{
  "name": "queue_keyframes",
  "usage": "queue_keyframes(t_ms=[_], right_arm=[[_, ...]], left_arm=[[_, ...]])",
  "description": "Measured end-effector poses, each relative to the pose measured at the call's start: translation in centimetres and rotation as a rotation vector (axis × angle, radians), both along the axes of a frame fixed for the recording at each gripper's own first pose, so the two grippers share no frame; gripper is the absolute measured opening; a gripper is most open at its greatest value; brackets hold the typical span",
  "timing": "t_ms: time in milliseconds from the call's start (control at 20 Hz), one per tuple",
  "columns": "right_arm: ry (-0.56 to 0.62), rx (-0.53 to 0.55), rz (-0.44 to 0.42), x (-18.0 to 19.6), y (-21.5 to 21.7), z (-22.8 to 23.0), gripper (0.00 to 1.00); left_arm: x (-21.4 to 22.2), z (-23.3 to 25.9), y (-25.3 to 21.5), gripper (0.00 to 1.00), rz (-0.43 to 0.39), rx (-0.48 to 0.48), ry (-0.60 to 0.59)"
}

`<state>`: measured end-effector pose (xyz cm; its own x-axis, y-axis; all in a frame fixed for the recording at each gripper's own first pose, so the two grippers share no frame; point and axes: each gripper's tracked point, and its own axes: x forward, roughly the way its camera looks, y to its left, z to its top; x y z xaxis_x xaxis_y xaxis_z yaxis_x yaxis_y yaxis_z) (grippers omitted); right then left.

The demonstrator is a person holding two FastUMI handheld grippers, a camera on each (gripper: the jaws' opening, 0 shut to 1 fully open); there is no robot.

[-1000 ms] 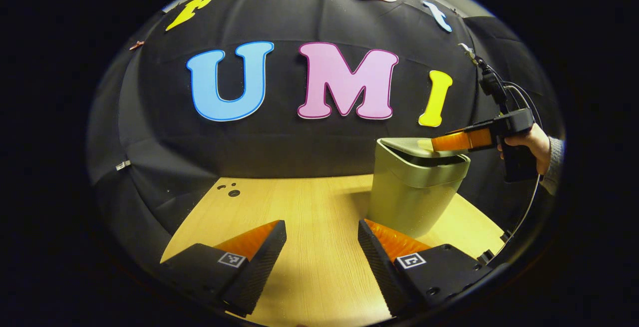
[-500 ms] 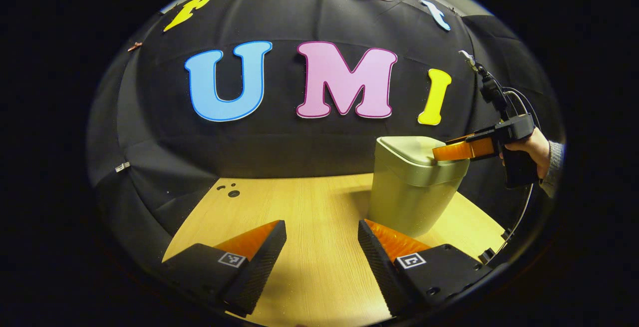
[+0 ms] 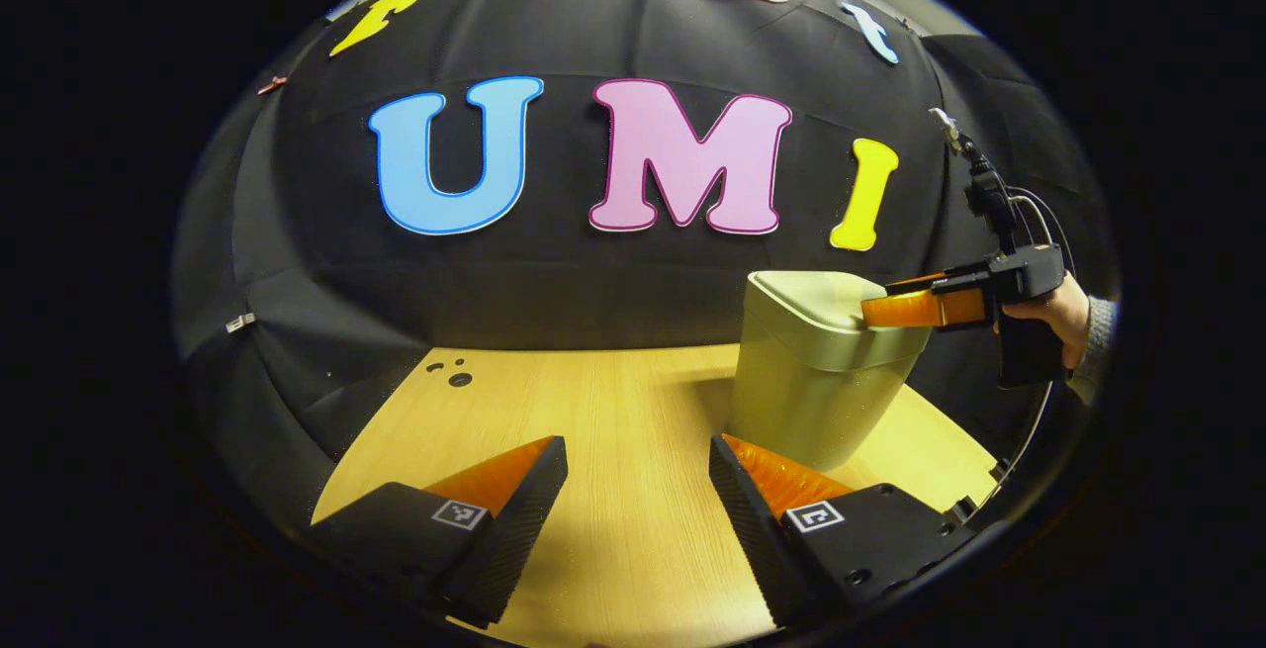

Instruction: Press the lid of the desktop garbage bin to open it, pick up the crumpled paper on the desktop and throw it into the bin, then pick up the pop can on the desktop and drop it into the bin, and finally close the garbage bin lid.

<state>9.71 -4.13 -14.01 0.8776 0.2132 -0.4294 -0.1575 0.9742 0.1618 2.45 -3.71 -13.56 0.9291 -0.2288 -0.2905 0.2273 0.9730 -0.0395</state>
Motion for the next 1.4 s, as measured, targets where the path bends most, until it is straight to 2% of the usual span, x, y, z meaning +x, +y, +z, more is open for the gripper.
queue_keyframes(t_ms=[500, 1000, 1400], right_arm=[[-0.038, 0.040, -0.019, -1.0, 0.3, 1.8, 0.98], [-0.111, 0.092, -0.034, -5.7, 1.5, 5.4, 0.98], [-0.114, 0.124, -0.033, -9.2, 3.4, 4.4, 0.99]], left_arm=[[0.3, 0.2, -0.2, 0.94, -0.007, 0.004, -0.003], [0.8, 1.3, -1.2, 0.94, -0.027, 0.010, -0.025], [0.5, 2.0, -2.0, 0.94, -0.050, 0.016, -0.047]])
